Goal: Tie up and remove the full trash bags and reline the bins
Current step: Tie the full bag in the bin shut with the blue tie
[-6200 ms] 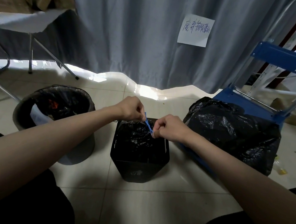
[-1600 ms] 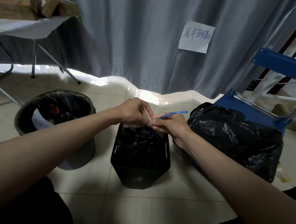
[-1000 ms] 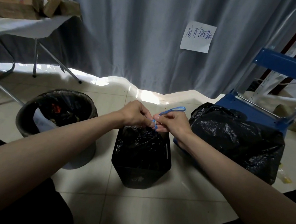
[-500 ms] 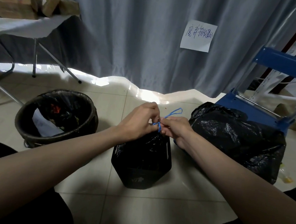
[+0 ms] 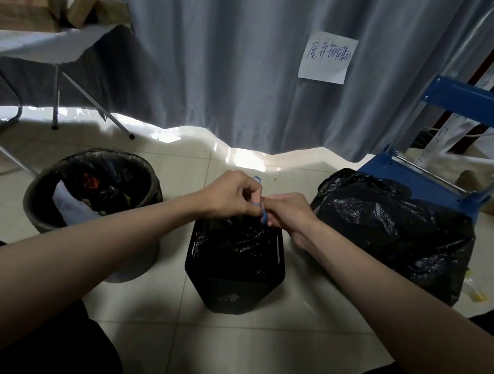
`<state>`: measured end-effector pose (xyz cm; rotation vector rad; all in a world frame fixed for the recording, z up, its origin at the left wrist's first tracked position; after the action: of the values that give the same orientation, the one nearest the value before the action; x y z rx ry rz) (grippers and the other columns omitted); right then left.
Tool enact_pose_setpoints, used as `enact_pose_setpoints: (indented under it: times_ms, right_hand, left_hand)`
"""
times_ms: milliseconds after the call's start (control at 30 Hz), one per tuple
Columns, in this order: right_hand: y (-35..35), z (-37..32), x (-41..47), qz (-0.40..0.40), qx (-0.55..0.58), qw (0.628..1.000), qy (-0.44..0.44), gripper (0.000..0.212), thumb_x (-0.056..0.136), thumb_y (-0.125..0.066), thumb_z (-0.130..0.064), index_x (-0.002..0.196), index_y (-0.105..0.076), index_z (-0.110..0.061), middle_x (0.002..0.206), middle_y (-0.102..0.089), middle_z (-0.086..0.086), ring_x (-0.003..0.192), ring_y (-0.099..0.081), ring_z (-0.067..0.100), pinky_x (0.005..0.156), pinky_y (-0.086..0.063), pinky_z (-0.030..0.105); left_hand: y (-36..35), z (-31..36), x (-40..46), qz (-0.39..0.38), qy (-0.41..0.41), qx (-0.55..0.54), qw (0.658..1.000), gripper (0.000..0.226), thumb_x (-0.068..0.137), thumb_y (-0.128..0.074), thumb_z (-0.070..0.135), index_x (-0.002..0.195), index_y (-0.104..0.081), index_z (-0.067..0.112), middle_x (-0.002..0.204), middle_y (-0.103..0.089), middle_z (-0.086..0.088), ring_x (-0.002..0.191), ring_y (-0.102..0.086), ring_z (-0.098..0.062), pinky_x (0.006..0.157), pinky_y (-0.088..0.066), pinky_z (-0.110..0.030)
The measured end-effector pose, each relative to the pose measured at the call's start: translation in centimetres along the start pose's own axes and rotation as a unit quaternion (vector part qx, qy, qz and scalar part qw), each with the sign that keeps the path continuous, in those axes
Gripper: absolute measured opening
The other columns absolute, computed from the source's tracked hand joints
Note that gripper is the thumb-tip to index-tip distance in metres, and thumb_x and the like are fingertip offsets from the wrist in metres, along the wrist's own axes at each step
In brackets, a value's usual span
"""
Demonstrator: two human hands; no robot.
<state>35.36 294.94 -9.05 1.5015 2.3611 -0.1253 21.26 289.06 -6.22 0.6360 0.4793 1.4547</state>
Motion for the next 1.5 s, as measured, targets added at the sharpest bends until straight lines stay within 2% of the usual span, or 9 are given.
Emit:
enact_pose_setpoints:
  times_ms: [133, 267, 367, 633, 800, 933, 1067, 1333, 1500]
  right_hand:
    - [-0.5, -0.8, -0.8, -0.05, 0.011, 0.999, 0.013, 0.024, 0.09, -0.057, -0.011, 0.112, -0.063, -0.006, 0.058, -0.063, 0.005, 0.053, -0.056, 0.015, 0.046, -0.039, 0.02]
    - [-0.9, -0.7, -1.8, -0.142, -0.01, 0.989, 0.029, 0.039, 0.065, -0.061, -0.009, 0.103, -0.053, -0.015, 0.066, -0.058, 0.004, 0.054, -0.048, 0.011, 0.049, -0.031, 0.022]
    - [-0.5, -0.5, -1.9, -0.175, -0.048, 0.982, 0.059, 0.027, 0.076, -0.061, 0.004, 0.089, -0.053, -0.018, 0.068, -0.05, 0.002, 0.052, -0.044, 0.009, 0.048, -0.033, 0.018]
    - [0.1, -0.1, -1.6, -0.079, -0.182, 0.97, 0.138, 0.028, 0.075, -0.072, 0.005, 0.066, -0.065, -0.021, 0.059, -0.059, -0.006, 0.054, -0.05, 0.006, 0.057, -0.041, 0.019]
    - [-0.5, 0.1, -2.5, -0.032, -0.218, 0.96, 0.172, 0.015, 0.071, -0.082, -0.009, 0.073, -0.069, -0.017, 0.066, -0.066, -0.002, 0.056, -0.055, 0.003, 0.059, -0.044, 0.015]
    - [-0.9, 0.0, -3.4, 0.026, -0.223, 0.958, 0.178, 0.026, 0.067, -0.09, -0.02, 0.075, -0.067, -0.011, 0.06, -0.062, -0.008, 0.049, -0.054, -0.004, 0.049, -0.038, 0.006]
    - [-1.0, 0.2, -3.5, 0.077, -0.244, 0.95, 0.18, 0.026, 0.068, -0.089, -0.025, 0.065, -0.065, -0.018, 0.06, -0.063, -0.008, 0.058, -0.057, 0.004, 0.057, -0.043, 0.016]
    - [-1.0, -0.1, -3.3, 0.084, -0.248, 0.957, 0.126, 0.023, 0.074, -0.086, -0.022, 0.06, -0.068, -0.023, 0.059, -0.065, -0.009, 0.059, -0.06, 0.007, 0.066, -0.049, 0.02]
    - [-1.0, -0.7, -3.6, 0.064, -0.267, 0.955, 0.109, 0.007, 0.081, -0.074, -0.01, 0.074, -0.076, -0.01, 0.065, -0.068, 0.002, 0.058, -0.058, 0.011, 0.066, -0.048, 0.022]
  left_hand:
    - [1.0, -0.5, -0.4, -0.053, 0.079, -0.113, 0.989, 0.02, 0.077, -0.074, 0.006, 0.063, -0.061, 0.01, 0.057, -0.056, -0.009, 0.05, -0.038, -0.015, 0.05, -0.03, -0.025]
    - [1.6, -1.0, -0.9, -0.11, 0.115, -0.171, 0.972, 0.023, 0.08, -0.07, 0.004, 0.062, -0.057, 0.013, 0.058, -0.053, -0.003, 0.054, -0.044, -0.012, 0.052, -0.031, -0.021]
    - [1.6, -1.9, -0.8, -0.136, 0.152, -0.237, 0.95, 0.024, 0.083, -0.068, 0.001, 0.063, -0.063, 0.014, 0.072, -0.061, -0.011, 0.066, -0.057, -0.014, 0.064, -0.046, -0.019]
    - [1.5, -2.5, -0.3, -0.1, 0.233, -0.291, 0.922, 0.014, 0.086, -0.064, -0.002, 0.073, -0.063, 0.005, 0.075, -0.066, -0.013, 0.064, -0.061, -0.015, 0.065, -0.056, -0.018]
    - [1.5, -2.3, -0.1, -0.082, 0.24, -0.285, 0.924, 0.014, 0.086, -0.064, -0.002, 0.073, -0.067, 0.004, 0.074, -0.067, -0.013, 0.064, -0.061, -0.015, 0.065, -0.055, -0.018]
    - [1.4, -1.8, -0.2, -0.083, 0.242, -0.272, 0.927, 0.014, 0.085, -0.063, -0.001, 0.074, -0.069, 0.004, 0.076, -0.067, -0.014, 0.067, -0.061, -0.016, 0.066, -0.055, -0.018]
    - [1.2, -1.3, -0.2, -0.074, 0.245, -0.259, 0.931, 0.011, 0.084, -0.064, -0.001, 0.075, -0.07, 0.002, 0.077, -0.066, -0.017, 0.062, -0.061, -0.015, 0.059, -0.052, -0.017]
    - [1.3, -0.9, -0.2, -0.05, 0.259, -0.24, 0.934, 0.007, 0.084, -0.067, -0.001, 0.089, -0.071, -0.005, 0.068, -0.065, -0.012, 0.058, -0.06, -0.014, 0.056, -0.052, -0.016]
    - [1.5, -0.9, -0.1, -0.058, 0.262, -0.236, 0.934, 0.006, 0.087, -0.066, 0.0, 0.081, -0.068, -0.001, 0.063, -0.065, -0.009, 0.053, -0.06, -0.011, 0.053, -0.052, -0.015]
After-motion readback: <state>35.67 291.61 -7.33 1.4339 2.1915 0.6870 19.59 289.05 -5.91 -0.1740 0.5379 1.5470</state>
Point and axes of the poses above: each hand's wrist, its own x-axis towards the middle knuckle, its own y-axis out of the back of the hand, z = x × y, the point moved 1 cm from there along x, towards the middle knuckle
